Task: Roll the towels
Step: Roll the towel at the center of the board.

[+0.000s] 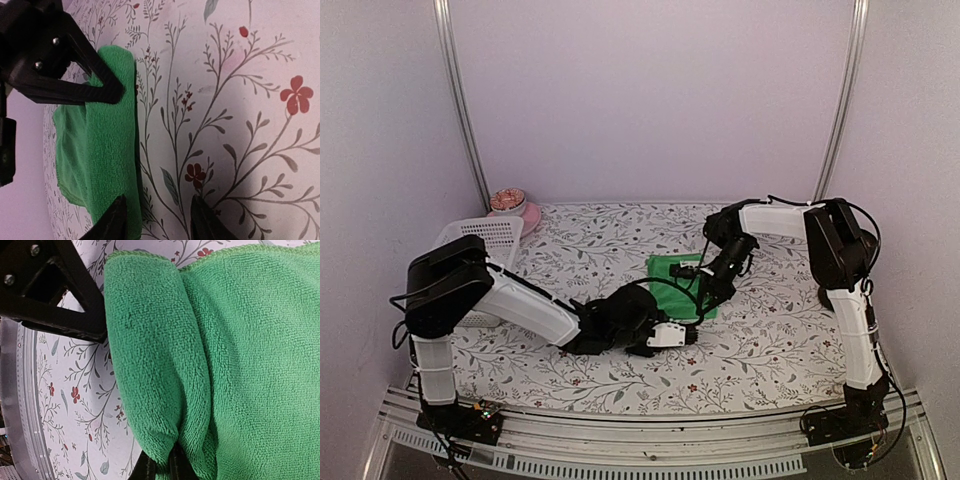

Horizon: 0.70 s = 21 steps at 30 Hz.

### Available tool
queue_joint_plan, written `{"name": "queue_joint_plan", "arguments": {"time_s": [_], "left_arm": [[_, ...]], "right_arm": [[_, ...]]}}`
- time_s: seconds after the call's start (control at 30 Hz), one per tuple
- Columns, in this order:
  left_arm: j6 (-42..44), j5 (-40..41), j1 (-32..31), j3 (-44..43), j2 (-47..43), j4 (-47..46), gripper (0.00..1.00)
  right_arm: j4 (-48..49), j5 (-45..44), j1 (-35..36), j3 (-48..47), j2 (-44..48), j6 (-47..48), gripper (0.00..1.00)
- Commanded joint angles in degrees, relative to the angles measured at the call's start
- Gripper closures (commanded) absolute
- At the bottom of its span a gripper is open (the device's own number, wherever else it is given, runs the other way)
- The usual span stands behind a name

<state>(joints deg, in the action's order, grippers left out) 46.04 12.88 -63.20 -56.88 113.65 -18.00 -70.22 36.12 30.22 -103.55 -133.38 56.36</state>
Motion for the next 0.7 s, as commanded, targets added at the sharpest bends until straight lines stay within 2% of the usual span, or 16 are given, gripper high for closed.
{"name": "queue_joint_plan", "arguments": {"time_s": [0.0,0.67], "left_arm": [[1.4,2.4,0.7,-0.5,2.0,-3.3,0.57],[3.3,4.4,1.0,4.5,0.3,-11.8,0.58]], "right_arm": [[-1.2,-2.2,0.7,1.8,-3.9,-0.2,0.91],[-0.9,-2.4,0.3,1.4,-4.2,-0.6,0.91]]}}
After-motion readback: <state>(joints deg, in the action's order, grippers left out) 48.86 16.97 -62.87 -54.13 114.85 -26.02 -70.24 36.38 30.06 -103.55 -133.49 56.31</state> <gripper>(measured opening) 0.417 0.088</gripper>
